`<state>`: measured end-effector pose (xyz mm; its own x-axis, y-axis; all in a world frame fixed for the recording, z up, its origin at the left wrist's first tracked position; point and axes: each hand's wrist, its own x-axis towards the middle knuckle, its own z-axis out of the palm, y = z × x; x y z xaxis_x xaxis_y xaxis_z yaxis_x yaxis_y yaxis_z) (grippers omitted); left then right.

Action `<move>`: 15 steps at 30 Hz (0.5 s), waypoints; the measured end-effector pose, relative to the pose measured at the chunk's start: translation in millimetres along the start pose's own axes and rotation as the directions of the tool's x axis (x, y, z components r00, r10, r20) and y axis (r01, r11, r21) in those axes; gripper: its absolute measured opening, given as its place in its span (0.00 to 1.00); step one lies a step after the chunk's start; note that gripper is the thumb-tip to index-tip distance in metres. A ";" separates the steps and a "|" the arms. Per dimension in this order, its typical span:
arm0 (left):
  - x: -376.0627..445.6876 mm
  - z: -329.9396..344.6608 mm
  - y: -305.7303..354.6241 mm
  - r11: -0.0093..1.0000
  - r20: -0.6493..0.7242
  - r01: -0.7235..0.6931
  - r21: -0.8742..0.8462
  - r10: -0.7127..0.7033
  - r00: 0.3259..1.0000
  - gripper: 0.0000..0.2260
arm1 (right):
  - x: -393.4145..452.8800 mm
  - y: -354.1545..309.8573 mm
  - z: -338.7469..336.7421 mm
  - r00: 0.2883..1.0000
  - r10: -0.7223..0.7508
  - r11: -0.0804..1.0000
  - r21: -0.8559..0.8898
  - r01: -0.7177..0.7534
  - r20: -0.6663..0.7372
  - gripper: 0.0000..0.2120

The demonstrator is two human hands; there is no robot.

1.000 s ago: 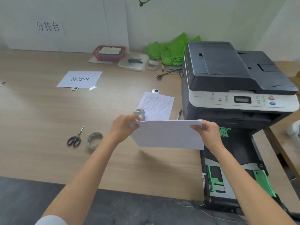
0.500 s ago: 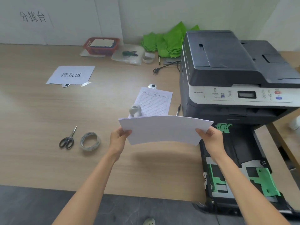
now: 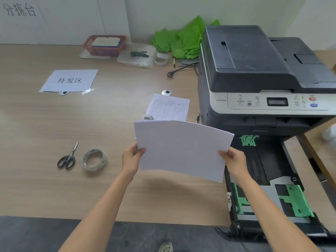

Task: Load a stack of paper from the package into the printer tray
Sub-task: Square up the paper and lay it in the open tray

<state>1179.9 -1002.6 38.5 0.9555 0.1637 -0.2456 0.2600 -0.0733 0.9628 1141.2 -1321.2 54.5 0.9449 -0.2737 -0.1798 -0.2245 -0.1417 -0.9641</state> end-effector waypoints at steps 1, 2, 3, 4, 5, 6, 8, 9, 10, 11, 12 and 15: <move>0.5 -0.6 3.1 1.000 -0.025 -0.004 0.009 0.004 1.000 0.12 | -0.7 -4.0 -2.3 1.000 0.010 0.999 0.035 -0.010 0.014 0.17; 0.3 -1.4 5.4 1.000 -0.064 -0.010 0.022 0.012 0.998 0.12 | -1.2 -7.7 -4.9 0.999 0.021 0.998 0.061 -0.022 0.026 0.15; -0.1 -1.5 6.6 1.000 -0.106 -0.010 0.026 0.012 0.994 0.17 | -1.6 -11.0 -7.2 0.999 0.029 0.996 0.081 -0.031 0.033 0.13; -1.9 -0.1 7.8 1.000 -0.147 -0.002 0.006 0.003 0.989 0.24 | -2.2 -13.5 -9.2 0.999 0.034 0.994 0.099 -0.037 0.036 0.10; -5.3 2.9 9.0 0.999 -0.192 0.012 -0.035 -0.019 0.981 0.31 | -2.9 -15.2 -10.4 0.999 0.037 0.992 0.119 -0.041 0.035 0.09; -9.7 7.0 10.5 0.995 -0.234 0.027 -0.095 -0.049 0.971 0.36 | -4.2 -16.4 -10.5 0.999 0.042 0.988 0.145 -0.047 0.032 0.08; -18.6 16.7 13.4 0.955 -0.248 0.070 -0.289 -0.146 0.958 0.42 | -8.2 -18.1 -7.5 0.998 0.062 0.976 0.210 -0.065 0.020 0.08; -23.2 21.8 16.1 0.905 -0.198 0.099 -0.413 -0.196 0.960 0.44 | -10.8 -18.9 -4.9 0.997 0.074 0.965 0.249 -0.075 0.015 0.08; -27.6 27.1 18.6 0.826 -0.109 0.137 -0.547 -0.232 0.967 0.48 | -13.8 -19.3 -2.2 0.996 0.087 0.953 0.292 -0.086 0.012 0.08; -32.5 32.3 19.9 0.725 0.012 0.192 -0.662 -0.246 0.969 0.49 | -17.6 -19.5 0.2 0.995 0.098 0.939 0.331 -0.096 0.010 0.08; -37.5 38.6 20.9 0.631 0.126 0.247 -0.735 -0.231 0.965 0.46 | -21.5 -19.1 2.5 0.994 0.108 0.927 0.361 -0.105 0.011 0.08; -50.1 58.1 30.7 0.602 0.311 0.313 -0.734 -0.112 0.944 0.20 | -34.2 -17.0 9.7 0.990 0.135 0.894 0.427 -0.137 0.037 0.07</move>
<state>1148.1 -1070.2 73.8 0.9160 -0.1431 -0.3748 0.3535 0.7297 0.5853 1115.0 -1300.3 75.2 0.9141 -0.2552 -0.3152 -0.2289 0.3170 -0.9204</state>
